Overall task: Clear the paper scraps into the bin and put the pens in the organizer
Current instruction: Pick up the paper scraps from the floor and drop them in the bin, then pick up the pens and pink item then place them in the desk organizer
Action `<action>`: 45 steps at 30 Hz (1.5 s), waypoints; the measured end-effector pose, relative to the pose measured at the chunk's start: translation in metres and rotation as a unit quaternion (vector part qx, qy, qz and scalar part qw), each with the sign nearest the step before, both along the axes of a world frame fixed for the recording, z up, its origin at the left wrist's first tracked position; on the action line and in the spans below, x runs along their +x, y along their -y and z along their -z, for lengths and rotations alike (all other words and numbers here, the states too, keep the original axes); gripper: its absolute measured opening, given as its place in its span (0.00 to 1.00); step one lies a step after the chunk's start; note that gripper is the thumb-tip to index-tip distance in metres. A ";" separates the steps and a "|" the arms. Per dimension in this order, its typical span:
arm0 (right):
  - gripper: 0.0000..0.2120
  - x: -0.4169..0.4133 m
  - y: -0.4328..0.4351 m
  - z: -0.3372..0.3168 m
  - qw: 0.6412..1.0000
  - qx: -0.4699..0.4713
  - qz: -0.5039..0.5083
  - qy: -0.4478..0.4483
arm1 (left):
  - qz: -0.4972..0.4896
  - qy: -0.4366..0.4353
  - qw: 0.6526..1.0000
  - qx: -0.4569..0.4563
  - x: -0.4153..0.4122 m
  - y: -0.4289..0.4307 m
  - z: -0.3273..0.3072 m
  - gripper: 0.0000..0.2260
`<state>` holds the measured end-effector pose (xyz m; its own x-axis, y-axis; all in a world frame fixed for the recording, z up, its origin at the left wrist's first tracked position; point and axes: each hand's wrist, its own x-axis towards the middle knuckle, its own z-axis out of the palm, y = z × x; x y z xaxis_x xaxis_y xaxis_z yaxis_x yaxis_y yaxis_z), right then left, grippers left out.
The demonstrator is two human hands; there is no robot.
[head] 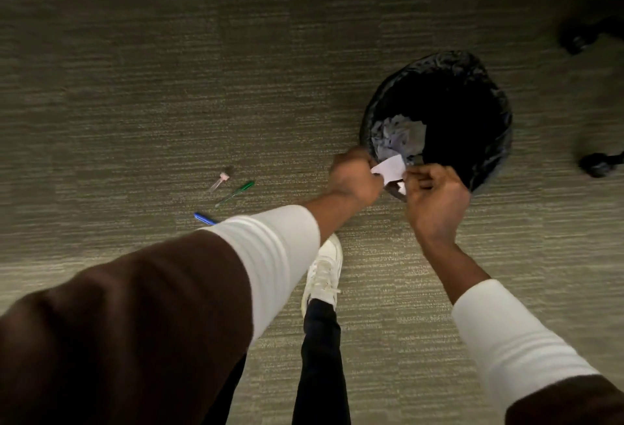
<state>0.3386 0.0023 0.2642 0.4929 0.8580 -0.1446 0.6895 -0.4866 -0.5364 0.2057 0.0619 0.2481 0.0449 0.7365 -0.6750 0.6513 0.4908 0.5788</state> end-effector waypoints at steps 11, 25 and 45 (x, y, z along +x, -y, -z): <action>0.10 0.038 -0.003 0.008 0.992 0.001 0.117 -0.049 | 0.008 0.042 0.999 0.003 0.041 0.020 -0.011 0.09; 0.06 -0.058 0.019 0.026 0.993 -0.053 -0.081 -0.067 | 0.056 -0.023 0.988 -0.139 -0.116 0.083 0.031 0.12; 0.04 -0.299 0.035 0.220 0.852 -0.224 -0.473 -0.013 | 0.110 -0.249 0.955 -0.119 -0.367 0.103 0.181 0.18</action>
<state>0.0398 -0.0326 0.0445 -0.3969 0.7257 -0.5620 0.8773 0.1200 -0.4647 -0.1614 -0.0409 0.0672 -0.1899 0.5685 -0.8004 0.9192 0.3895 0.0586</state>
